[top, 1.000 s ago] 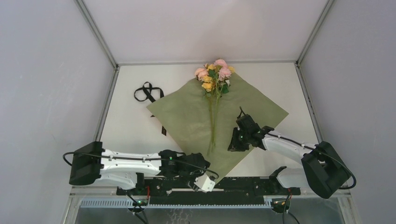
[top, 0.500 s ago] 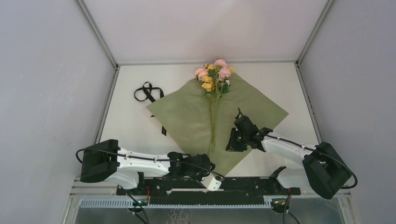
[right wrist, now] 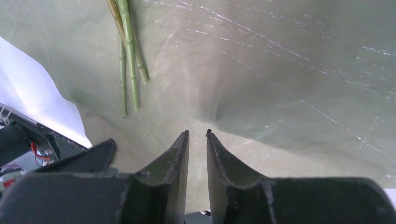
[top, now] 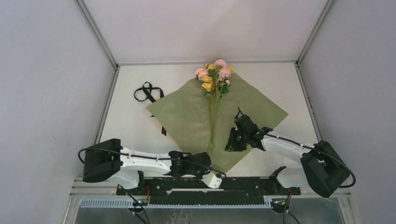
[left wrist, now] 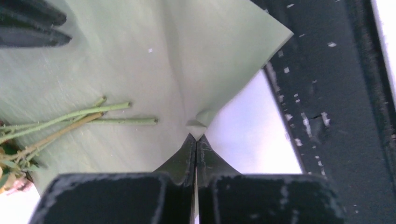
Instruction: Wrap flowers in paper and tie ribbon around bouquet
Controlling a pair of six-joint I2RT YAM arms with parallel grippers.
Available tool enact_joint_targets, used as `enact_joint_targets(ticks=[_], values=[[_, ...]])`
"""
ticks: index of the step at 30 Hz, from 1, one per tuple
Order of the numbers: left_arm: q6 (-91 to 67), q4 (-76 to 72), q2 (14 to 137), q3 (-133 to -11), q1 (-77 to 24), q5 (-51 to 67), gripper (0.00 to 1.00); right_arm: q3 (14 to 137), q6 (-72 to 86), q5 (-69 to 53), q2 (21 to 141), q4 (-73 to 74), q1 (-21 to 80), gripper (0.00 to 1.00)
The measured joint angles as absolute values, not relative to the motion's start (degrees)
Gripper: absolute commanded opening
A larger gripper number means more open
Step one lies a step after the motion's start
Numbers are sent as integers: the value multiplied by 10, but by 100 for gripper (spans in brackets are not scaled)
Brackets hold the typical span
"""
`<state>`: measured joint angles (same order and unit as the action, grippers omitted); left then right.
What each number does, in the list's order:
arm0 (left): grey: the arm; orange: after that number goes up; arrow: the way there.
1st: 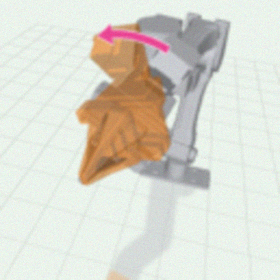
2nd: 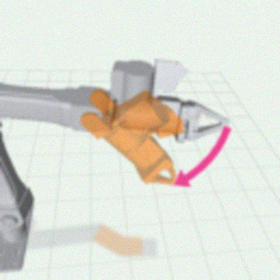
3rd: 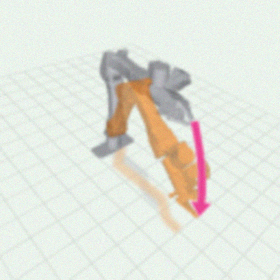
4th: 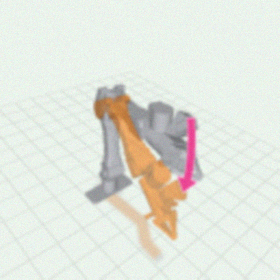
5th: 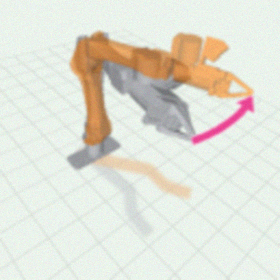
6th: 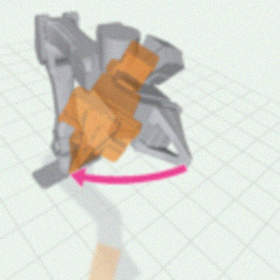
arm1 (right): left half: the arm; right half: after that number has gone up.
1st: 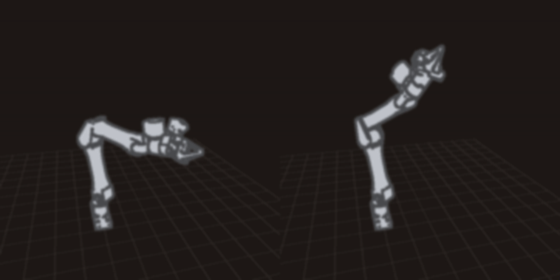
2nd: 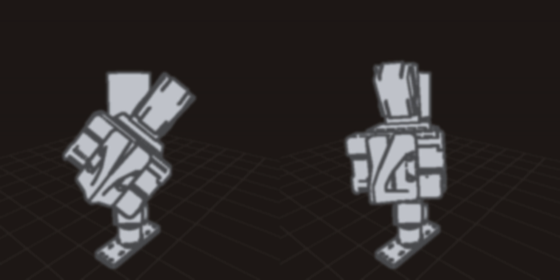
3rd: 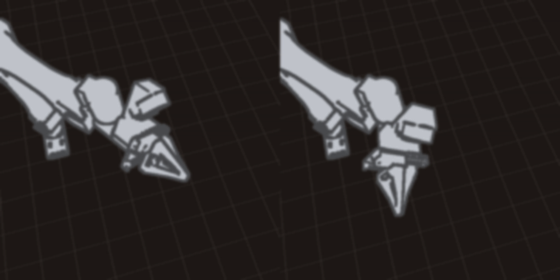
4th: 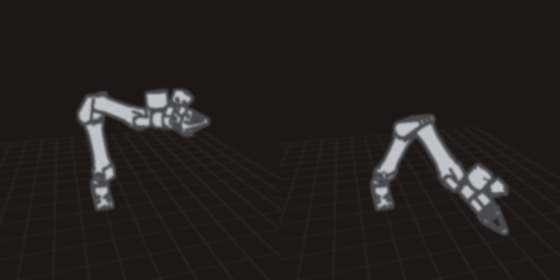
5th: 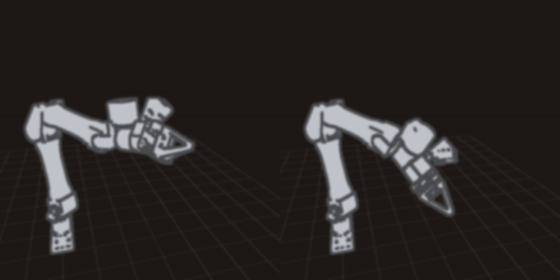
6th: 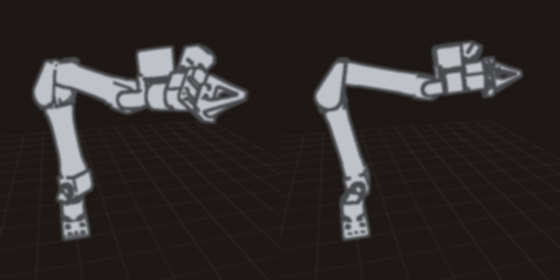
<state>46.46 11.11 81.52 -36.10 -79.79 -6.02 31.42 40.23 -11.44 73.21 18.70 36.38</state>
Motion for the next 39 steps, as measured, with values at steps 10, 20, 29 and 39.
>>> enact_joint_targets(ticks=[10,20,29,39], values=[[399,169,771,-405,-666,34,0,313,318,-216,654,177,323,39],[344,209,766,-451,-524,209,0,313,199,-277,510,175,286,52],[328,229,810,-465,-470,277,0,313,135,-320,516,177,306,87],[328,243,839,-484,-451,301,0,313,114,-294,591,182,429,86]])
